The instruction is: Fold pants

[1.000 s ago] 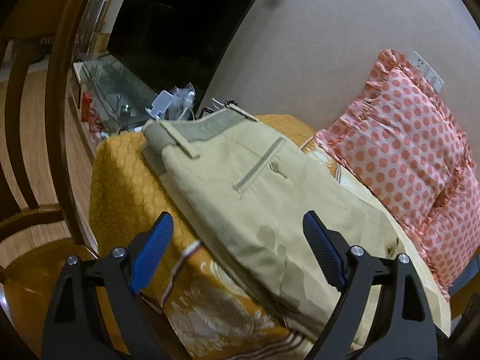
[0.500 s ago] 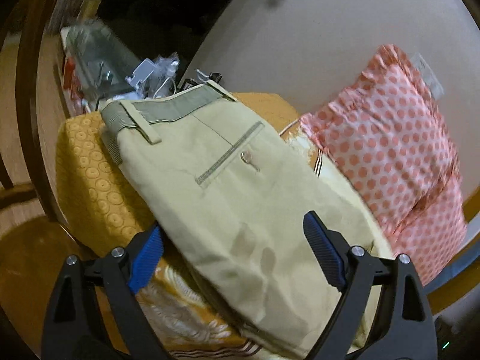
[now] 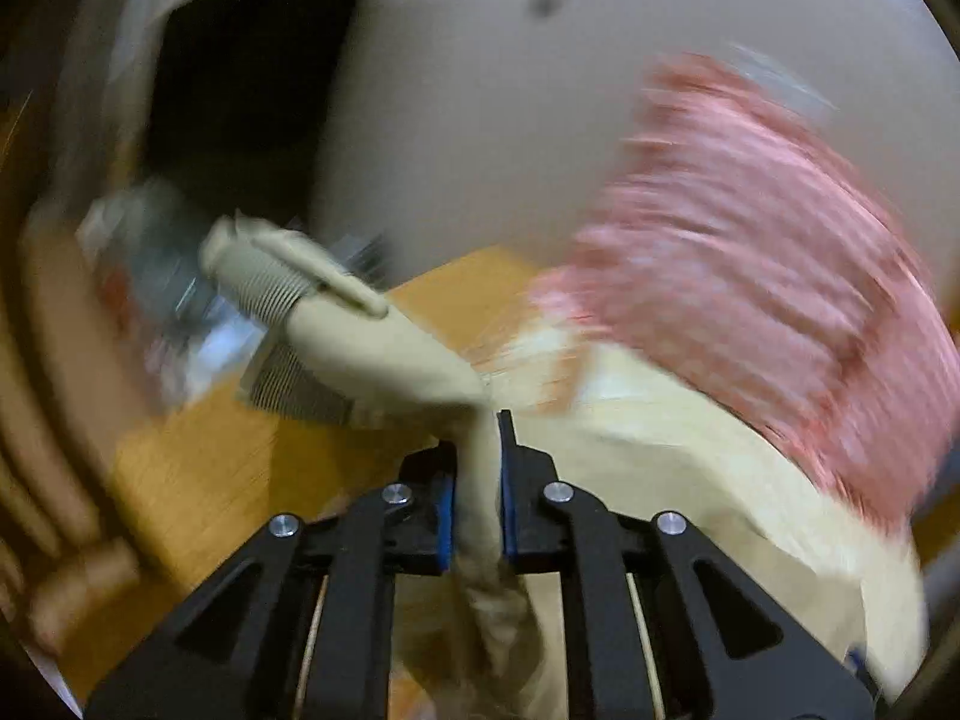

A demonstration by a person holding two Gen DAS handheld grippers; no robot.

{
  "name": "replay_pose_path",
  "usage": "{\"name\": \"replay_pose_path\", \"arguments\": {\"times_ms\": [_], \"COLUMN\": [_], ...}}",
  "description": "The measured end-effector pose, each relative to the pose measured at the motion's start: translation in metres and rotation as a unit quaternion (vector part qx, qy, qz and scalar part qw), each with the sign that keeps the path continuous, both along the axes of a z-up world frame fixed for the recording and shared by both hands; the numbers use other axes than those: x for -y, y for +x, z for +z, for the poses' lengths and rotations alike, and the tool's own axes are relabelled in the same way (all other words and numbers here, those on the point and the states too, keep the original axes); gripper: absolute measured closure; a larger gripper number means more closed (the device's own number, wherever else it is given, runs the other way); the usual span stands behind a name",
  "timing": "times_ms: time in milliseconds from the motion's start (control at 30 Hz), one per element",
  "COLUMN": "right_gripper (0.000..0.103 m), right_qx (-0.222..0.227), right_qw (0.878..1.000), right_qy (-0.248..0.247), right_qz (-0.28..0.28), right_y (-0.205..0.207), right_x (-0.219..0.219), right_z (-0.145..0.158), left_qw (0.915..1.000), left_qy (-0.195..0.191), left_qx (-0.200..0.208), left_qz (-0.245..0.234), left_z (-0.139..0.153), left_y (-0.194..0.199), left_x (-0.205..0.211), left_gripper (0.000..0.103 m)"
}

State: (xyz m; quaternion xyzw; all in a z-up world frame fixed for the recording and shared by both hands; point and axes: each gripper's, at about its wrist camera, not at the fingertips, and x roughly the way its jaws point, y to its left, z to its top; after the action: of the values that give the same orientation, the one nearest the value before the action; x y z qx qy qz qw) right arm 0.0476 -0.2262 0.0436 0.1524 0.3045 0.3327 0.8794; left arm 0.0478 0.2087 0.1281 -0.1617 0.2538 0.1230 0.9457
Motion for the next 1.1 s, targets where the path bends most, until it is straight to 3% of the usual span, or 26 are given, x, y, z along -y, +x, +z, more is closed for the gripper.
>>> {"name": "replay_pose_path", "arguments": {"times_ms": [100, 167, 200, 267, 300, 367, 433, 467, 533, 567, 633, 700, 767, 800, 900, 933, 1033, 1100], "right_gripper": [0.028, 0.028, 0.028, 0.028, 0.028, 0.028, 0.028, 0.028, 0.026, 0.020, 0.019, 0.019, 0.024, 0.027, 0.040, 0.046, 0.054, 0.055], "right_qx": [0.005, 0.002, -0.002, -0.010, -0.018, -0.034, -0.058, -0.070, -0.088, -0.092, -0.111, -0.132, -0.138, -0.140, -0.154, -0.155, -0.155, -0.159], "right_qw": [0.997, 0.994, 0.991, 0.987, 0.984, 0.981, 0.977, 0.975, 0.973, 0.972, 0.968, 0.969, 0.975, 0.977, 0.979, 0.979, 0.981, 0.981], "right_qy": [0.028, 0.041, 0.052, 0.071, 0.083, 0.100, 0.117, 0.124, 0.143, 0.150, 0.166, 0.157, 0.119, 0.094, 0.072, 0.067, 0.040, 0.036], "right_qz": [-0.065, -0.101, -0.121, -0.144, -0.155, -0.165, -0.170, -0.168, -0.160, -0.157, -0.151, -0.135, -0.131, -0.128, -0.112, -0.110, -0.113, -0.109], "right_y": [0.000, 0.001, 0.000, -0.001, -0.001, 0.001, 0.005, 0.010, 0.018, 0.021, 0.029, 0.041, 0.049, 0.054, 0.069, 0.073, 0.082, 0.085], "right_x": [0.044, 0.067, 0.080, 0.100, 0.110, 0.122, 0.132, 0.135, 0.140, 0.140, 0.141, 0.133, 0.124, 0.118, 0.109, 0.107, 0.102, 0.101], "right_z": [0.005, 0.006, 0.006, 0.004, 0.001, -0.005, -0.012, -0.015, -0.020, -0.021, -0.026, -0.029, -0.029, -0.029, -0.030, -0.031, -0.032, -0.032], "left_qw": [0.9869, 0.9619, 0.9428, 0.9152, 0.8956, 0.8690, 0.8521, 0.8494, 0.8528, 0.8528, 0.8510, 0.8534, 0.8698, 0.8857, 0.9313, 0.9395, 0.9473, 0.9411], "left_qy": [0.089, 0.119, 0.131, 0.149, 0.166, 0.190, 0.193, 0.196, 0.200, 0.199, 0.191, 0.155, 0.120, 0.103, 0.052, 0.034, -0.021, -0.039], "left_qx": [0.037, 0.052, 0.047, 0.023, 0.000, -0.030, -0.061, -0.067, -0.062, -0.061, -0.062, -0.055, -0.030, -0.023, -0.045, -0.063, -0.130, -0.160], "left_qz": [-0.129, -0.241, -0.303, -0.374, -0.413, -0.456, -0.483, -0.485, -0.478, -0.479, -0.485, -0.495, -0.478, -0.452, -0.358, -0.335, -0.292, -0.295], "left_z": [0.035, 0.038, 0.029, 0.005, -0.018, -0.050, -0.074, -0.081, -0.086, -0.087, -0.083, -0.070, -0.051, -0.041, -0.037, -0.041, -0.065, -0.078], "left_y": [0.004, -0.004, -0.010, -0.018, -0.024, -0.033, -0.038, -0.040, -0.045, -0.047, -0.053, -0.059, -0.055, -0.044, 0.007, 0.025, 0.075, 0.099], "left_x": [0.096, 0.164, 0.202, 0.245, 0.269, 0.291, 0.302, 0.303, 0.299, 0.298, 0.297, 0.287, 0.268, 0.252, 0.190, 0.174, 0.133, 0.125], "left_gripper": [0.092, 0.092, 0.091, 0.091, 0.091, 0.091, 0.091, 0.091, 0.091, 0.090, 0.080, 0.054, 0.039, 0.036, 0.035, 0.035, 0.038, 0.038]}}
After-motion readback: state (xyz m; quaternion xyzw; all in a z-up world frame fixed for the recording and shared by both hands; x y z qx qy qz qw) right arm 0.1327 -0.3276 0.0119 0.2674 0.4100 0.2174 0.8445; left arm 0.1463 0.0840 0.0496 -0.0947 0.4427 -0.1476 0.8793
